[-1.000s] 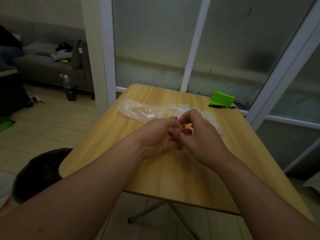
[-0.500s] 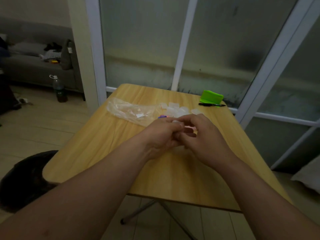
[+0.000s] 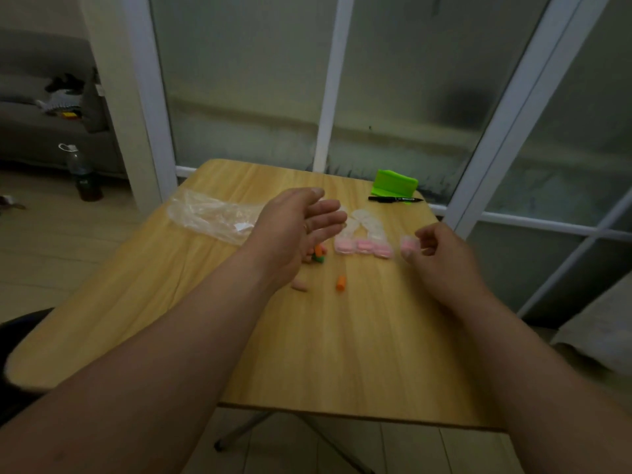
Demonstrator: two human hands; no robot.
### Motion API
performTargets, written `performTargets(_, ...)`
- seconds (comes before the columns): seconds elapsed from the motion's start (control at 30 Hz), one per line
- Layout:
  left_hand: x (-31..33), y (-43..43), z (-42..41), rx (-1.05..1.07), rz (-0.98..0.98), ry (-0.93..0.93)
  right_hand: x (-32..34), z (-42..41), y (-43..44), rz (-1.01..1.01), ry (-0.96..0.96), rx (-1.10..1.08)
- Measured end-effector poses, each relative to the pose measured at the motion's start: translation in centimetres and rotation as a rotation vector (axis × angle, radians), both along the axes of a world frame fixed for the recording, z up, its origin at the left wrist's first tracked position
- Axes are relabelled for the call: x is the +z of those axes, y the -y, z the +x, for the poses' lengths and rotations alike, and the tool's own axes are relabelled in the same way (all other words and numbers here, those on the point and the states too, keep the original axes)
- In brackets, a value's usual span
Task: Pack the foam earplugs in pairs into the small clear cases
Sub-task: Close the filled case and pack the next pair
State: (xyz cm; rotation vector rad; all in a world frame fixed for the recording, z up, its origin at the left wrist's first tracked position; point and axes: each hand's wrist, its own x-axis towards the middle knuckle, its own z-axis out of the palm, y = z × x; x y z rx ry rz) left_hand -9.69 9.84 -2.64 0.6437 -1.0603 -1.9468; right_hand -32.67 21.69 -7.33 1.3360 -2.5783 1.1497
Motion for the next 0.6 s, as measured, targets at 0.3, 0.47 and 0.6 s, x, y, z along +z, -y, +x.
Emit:
performTargets(0.3, -0.1, 0.7, -0.5, 0.006, 0.022, -0.046, -1.1, -0.9, 1.2, 0.141, -0.033, 0.017)
performTargets(0.47, -0.1, 1.0, -0.4, 0.001, 0.032, -0.062, -1.1, -0.8, 1.0, 0.144, 0.002, 0.026)
performTargets(0.6, 0.0, 1.0, 0.0, 0.012, 0.019, -0.046, -1.1, -0.5, 0.7, 0.119, 0.037, 0.024)
